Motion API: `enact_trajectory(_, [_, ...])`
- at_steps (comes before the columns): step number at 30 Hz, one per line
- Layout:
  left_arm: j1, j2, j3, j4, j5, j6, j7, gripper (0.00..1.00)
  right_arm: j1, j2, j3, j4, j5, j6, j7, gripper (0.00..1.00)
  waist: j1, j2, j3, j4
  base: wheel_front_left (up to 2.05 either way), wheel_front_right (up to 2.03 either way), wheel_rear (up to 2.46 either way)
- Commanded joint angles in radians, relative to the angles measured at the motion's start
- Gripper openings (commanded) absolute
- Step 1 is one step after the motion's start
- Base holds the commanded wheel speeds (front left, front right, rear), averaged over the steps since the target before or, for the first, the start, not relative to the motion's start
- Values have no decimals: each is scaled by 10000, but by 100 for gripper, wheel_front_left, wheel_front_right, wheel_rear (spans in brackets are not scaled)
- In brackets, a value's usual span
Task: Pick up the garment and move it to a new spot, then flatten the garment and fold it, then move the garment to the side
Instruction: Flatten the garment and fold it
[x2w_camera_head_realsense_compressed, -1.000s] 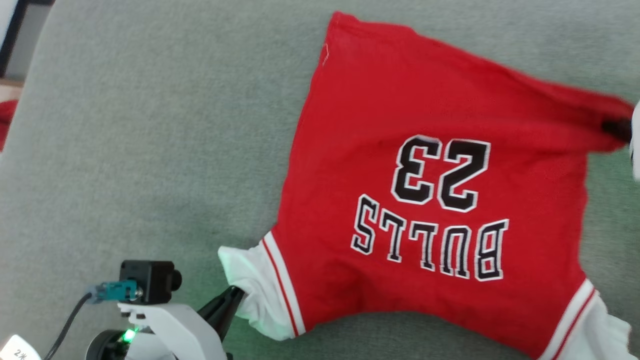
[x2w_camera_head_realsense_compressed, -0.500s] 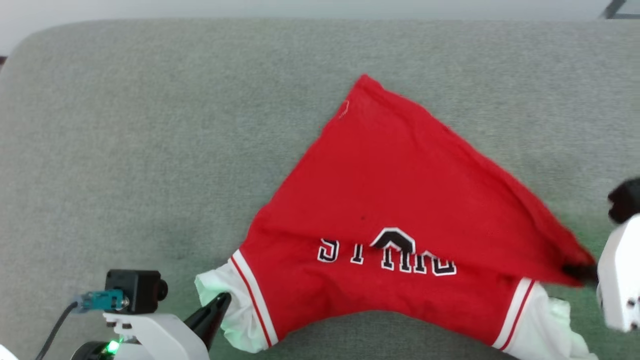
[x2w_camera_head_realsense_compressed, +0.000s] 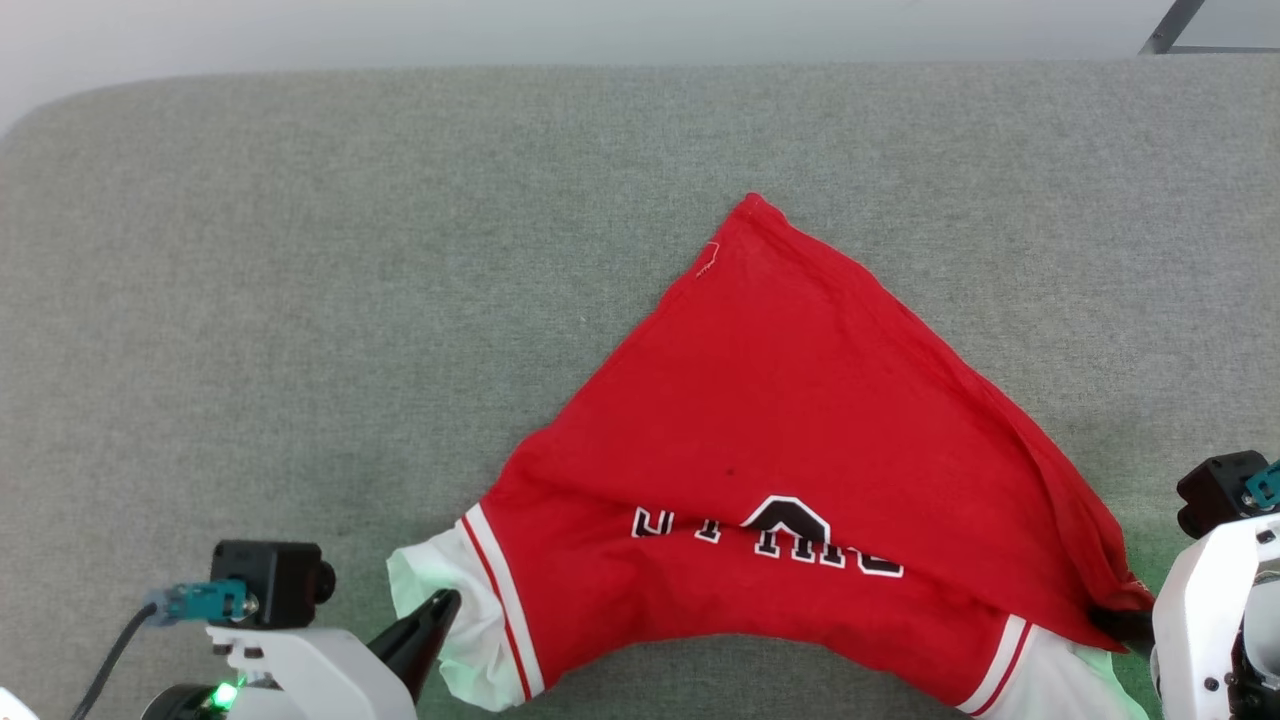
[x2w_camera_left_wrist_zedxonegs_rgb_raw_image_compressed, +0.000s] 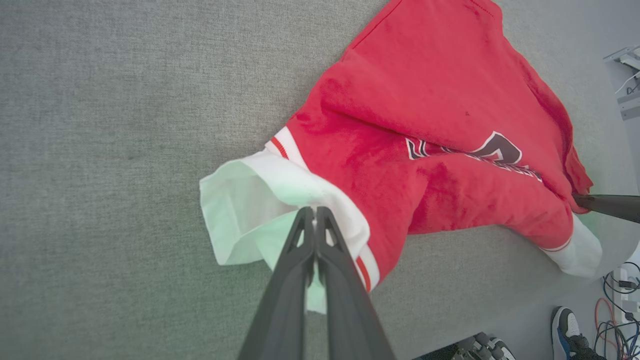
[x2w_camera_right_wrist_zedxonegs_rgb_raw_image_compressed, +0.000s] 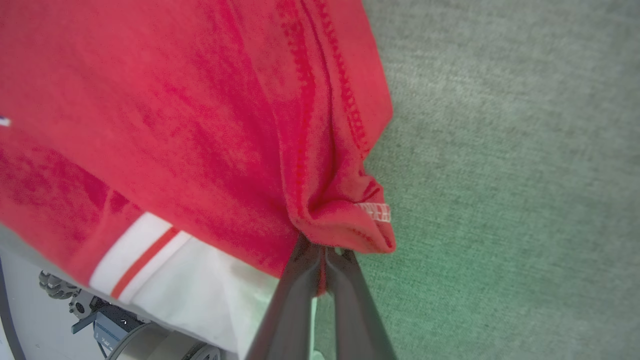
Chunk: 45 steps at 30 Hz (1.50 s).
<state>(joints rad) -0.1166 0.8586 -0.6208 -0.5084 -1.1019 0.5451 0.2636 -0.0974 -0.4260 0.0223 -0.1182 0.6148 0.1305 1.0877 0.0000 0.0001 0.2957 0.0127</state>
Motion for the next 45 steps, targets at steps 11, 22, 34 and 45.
enact_trajectory(11, [-117, -68, -17, 53, 59, -67, -45, 0, -118, 162, -289, -203, -291, 4, -383, 100, 0, -1, 9, -43, 0, 0, 0])
enact_trajectory(22, [-469, -306, -205, 138, 234, -282, -25, 0, -1844, -562, 270, -2568, -551, 6, -1457, 100, 0, -1, 250, 291, 0, 0, 0])
enact_trajectory(34, [-1710, -1148, -858, 704, 574, -1099, 321, 0, -6311, -915, 3339, 903, -138, 6, -3041, 100, 0, -1, 889, 1605, 0, 0, 0])
enact_trajectory(45, [-2683, -2130, -1402, 1576, 761, -1891, 371, 0, -8854, -1329, 6006, 4257, 598, 6, -2362, 100, 0, -1, 1445, 2903, 0, 0, 0])
